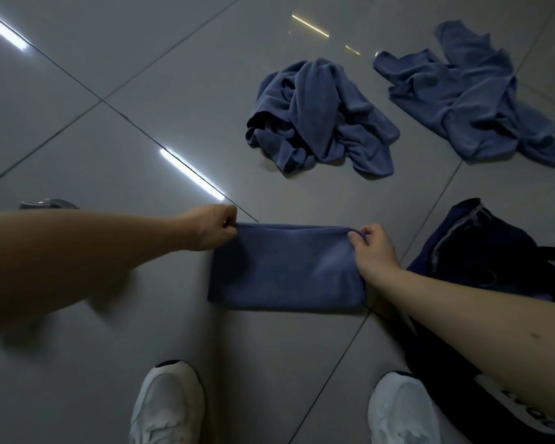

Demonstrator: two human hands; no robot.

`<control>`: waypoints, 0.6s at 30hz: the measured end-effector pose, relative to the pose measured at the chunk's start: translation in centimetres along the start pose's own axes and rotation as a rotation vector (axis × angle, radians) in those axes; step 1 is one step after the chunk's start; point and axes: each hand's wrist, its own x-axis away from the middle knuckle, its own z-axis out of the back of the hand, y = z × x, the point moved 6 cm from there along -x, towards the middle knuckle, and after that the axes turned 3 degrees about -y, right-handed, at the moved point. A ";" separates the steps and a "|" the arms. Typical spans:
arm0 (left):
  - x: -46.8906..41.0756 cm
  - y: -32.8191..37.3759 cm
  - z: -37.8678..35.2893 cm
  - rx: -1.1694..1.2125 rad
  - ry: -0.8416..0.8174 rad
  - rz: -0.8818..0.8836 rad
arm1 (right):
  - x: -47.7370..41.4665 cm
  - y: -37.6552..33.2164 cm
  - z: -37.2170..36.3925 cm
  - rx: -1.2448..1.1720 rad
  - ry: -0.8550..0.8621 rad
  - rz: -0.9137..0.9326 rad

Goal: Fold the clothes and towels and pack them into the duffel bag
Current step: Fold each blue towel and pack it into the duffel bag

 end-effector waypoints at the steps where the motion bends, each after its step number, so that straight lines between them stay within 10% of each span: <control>1: 0.0 -0.2 -0.1 0.030 0.034 0.028 | -0.1 0.0 -0.1 -0.023 0.014 -0.022; 18: 0.5 -0.8 -1.9 0.177 0.276 0.229 | -0.4 -0.6 0.7 0.012 0.024 0.023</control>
